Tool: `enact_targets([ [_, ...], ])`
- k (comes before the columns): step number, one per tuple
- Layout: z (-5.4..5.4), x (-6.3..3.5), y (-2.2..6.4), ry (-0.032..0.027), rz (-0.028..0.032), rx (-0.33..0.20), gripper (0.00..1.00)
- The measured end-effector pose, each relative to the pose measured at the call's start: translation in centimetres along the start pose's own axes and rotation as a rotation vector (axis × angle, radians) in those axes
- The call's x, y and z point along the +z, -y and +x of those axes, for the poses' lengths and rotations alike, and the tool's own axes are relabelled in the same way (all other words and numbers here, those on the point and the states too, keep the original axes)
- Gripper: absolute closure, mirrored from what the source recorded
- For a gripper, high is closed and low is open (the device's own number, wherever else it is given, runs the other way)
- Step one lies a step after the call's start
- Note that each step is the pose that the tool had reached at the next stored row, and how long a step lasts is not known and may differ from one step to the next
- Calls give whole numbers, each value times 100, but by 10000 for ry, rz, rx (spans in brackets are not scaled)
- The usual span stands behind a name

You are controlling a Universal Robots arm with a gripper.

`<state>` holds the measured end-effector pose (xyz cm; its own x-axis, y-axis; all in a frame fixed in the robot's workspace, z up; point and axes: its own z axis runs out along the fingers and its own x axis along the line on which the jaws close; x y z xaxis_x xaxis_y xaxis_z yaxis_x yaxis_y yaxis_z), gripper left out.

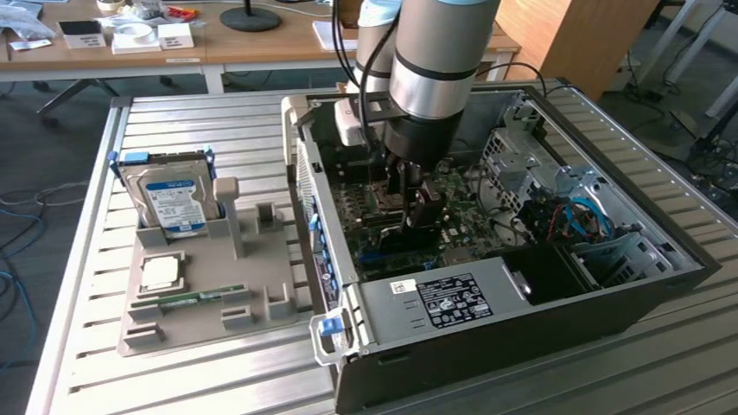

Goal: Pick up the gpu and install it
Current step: 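Press down on the gpu until it lock into place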

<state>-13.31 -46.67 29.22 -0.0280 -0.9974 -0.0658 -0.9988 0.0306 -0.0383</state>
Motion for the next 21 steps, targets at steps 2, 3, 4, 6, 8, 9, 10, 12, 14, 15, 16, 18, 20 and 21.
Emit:
enact_targets([
  [2, 0, 0, 0, 0, 0, 0, 31],
  [3, 0, 0, 0, 0, 0, 0, 31],
  [4, 0, 0, 0, 0, 0, 0, 31],
  [6, 0, 0, 0, 0, 0, 1, 31],
  [8, 0, 0, 0, 0, 0, 0, 32],
  [9, 0, 0, 0, 0, 0, 0, 38],
  [10, 0, 0, 0, 0, 0, 0, 44],
  [12, 0, 0, 0, 0, 0, 0, 50],
  [14, 0, 0, 0, -1, 0, 0, 56],
  [15, 0, 0, 0, 0, 0, 0, 62],
  [16, 0, 0, 0, 0, 0, 0, 68],
  [18, 0, 0, 0, 0, 0, 0, 74],
  [20, 0, 0, 0, 0, 0, 0, 80],
  [21, 0, 0, 0, 0, 0, 0, 85],
])
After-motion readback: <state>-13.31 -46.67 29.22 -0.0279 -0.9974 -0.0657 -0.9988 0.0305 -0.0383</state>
